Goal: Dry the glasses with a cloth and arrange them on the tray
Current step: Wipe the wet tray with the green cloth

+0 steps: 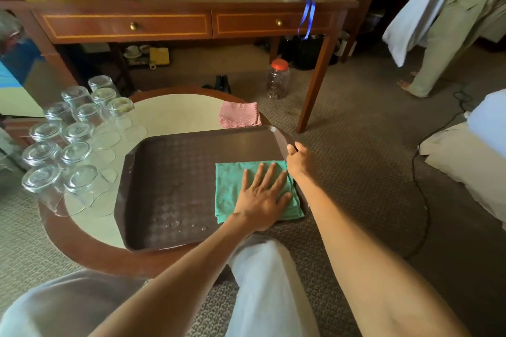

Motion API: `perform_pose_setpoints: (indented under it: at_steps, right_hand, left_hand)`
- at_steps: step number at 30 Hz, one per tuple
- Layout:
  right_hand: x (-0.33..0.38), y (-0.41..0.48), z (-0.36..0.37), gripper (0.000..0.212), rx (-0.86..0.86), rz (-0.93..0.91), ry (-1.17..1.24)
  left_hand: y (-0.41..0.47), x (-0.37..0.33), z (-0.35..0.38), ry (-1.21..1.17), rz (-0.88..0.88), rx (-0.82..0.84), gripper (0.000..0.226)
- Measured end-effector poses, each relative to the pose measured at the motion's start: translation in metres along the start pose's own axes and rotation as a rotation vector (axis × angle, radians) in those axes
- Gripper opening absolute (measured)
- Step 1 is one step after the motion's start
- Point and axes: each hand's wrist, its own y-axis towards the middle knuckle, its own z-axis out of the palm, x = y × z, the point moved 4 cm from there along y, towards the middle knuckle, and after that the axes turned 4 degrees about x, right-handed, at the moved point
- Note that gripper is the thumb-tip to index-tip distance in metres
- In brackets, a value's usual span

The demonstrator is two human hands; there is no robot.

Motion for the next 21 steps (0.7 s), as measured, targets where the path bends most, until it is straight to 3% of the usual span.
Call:
perform_pose_setpoints:
  at_steps: [3, 7, 10, 13, 15, 18, 21]
  right_hand:
    - [-0.001, 0.000, -0.001, 0.045, -0.044, -0.032, -0.028]
    - [0.004, -0.010, 0.002, 0.041, -0.116, -0.080, -0.145]
    - [0.026, -0.036, 0.004, 0.055, -0.270, -0.383, -0.414]
    - [0.043, -0.066, 0.038, 0.050, -0.139, -0.630, -0.383]
    - [0.043, -0.075, 0.063, 0.049, -0.003, -0.621, -0.304]
    - [0.035, -0.070, 0.073, 0.072, 0.122, -0.622, -0.451]
    - [0.032, -0.069, 0.069, 0.065, 0.097, -0.635, -0.462]
  left_hand:
    - [-0.030, 0.031, 0.001, 0.032, 0.106, 0.006, 0.059]
    - [-0.064, 0.074, -0.002, 0.054, 0.051, -0.011, 0.062]
    - [-0.073, 0.078, -0.005, 0.029, 0.014, 0.008, 0.057]
    - [-0.071, 0.075, -0.007, 0.012, 0.014, 0.009, 0.057]
    - [-0.071, 0.076, -0.009, 0.002, 0.011, 0.010, 0.057]
    - [-0.080, 0.079, -0.010, -0.022, 0.003, -0.007, 0.055]
    - [-0.103, 0.107, -0.012, -0.023, -0.070, -0.010, 0.055]
